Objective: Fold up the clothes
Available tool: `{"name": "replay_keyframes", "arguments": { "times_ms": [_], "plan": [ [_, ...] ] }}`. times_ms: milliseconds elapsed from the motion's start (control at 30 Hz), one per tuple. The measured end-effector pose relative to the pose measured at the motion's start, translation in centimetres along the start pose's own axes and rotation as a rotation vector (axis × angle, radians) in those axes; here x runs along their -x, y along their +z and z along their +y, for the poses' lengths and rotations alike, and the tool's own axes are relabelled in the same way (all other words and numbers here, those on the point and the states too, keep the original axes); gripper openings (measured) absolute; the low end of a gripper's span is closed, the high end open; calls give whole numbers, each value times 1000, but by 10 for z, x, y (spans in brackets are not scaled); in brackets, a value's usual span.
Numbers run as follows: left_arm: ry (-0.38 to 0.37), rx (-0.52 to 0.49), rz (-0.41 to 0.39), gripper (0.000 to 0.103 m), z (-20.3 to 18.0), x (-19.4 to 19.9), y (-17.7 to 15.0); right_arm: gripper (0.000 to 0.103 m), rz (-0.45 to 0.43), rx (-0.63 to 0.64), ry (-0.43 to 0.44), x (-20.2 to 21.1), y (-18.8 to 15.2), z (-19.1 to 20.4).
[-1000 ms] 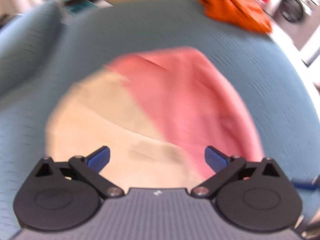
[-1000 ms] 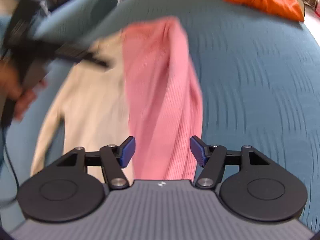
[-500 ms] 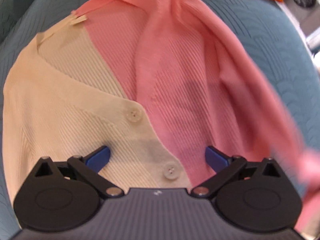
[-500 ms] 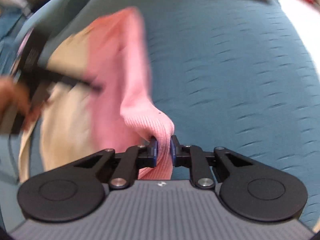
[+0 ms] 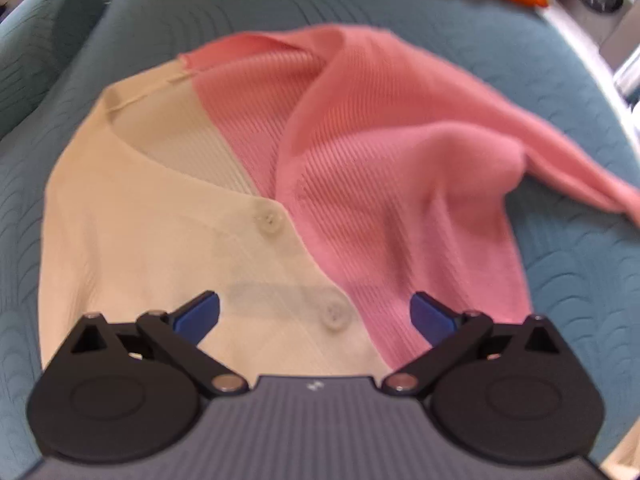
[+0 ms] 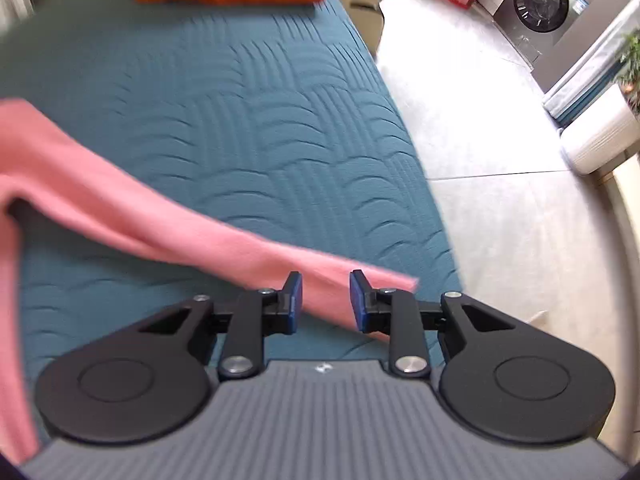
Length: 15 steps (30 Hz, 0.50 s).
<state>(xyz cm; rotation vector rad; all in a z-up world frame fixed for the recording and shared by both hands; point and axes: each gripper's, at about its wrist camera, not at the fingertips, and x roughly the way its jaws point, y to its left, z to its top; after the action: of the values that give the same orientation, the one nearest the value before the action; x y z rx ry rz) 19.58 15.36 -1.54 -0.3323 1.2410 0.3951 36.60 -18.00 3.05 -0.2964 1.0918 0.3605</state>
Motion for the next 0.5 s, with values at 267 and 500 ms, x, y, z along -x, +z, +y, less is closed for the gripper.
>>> {"name": "replay_keyframes", "arguments": {
  "times_ms": [267,500],
  "plan": [
    [20,274,68,103,26,47,-69,29,176,-222,635,23,-105,61],
    [4,419,242,102,48,35,-143,31,271,-290,731,-14,-142,87]
  ]
}}
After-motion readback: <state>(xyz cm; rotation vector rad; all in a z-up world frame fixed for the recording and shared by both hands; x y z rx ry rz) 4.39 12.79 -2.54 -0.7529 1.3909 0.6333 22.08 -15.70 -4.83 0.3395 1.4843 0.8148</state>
